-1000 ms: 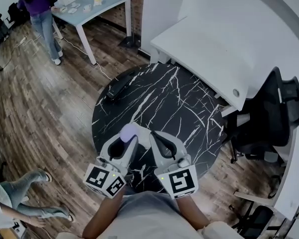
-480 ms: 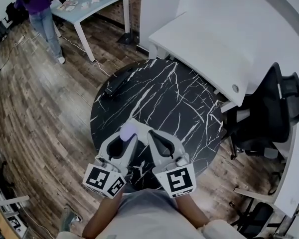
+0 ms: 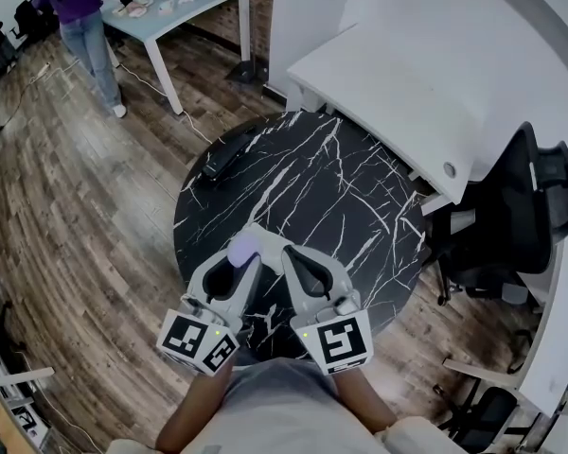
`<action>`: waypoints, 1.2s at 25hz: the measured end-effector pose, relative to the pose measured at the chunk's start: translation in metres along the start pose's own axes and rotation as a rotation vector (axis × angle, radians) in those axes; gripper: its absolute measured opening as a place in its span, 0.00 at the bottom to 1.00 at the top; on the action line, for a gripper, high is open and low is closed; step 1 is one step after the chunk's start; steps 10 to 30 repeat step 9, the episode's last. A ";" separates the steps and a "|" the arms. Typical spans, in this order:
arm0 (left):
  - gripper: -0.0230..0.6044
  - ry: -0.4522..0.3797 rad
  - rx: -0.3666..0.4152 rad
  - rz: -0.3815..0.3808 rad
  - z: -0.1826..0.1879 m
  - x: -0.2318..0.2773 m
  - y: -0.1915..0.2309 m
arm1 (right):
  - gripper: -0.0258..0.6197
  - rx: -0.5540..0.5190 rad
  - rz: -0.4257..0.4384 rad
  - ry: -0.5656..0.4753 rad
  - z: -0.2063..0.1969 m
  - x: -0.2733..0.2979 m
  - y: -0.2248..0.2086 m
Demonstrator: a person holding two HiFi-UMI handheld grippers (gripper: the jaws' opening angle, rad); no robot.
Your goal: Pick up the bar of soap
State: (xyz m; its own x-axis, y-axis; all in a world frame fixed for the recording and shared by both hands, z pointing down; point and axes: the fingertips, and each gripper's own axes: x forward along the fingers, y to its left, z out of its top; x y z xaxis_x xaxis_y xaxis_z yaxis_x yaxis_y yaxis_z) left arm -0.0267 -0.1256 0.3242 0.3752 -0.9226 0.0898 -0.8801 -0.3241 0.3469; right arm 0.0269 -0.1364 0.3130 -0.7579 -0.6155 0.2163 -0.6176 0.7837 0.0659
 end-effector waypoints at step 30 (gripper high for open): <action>0.21 -0.009 -0.006 0.001 -0.003 -0.004 0.002 | 0.04 0.011 0.003 -0.006 -0.003 0.002 0.003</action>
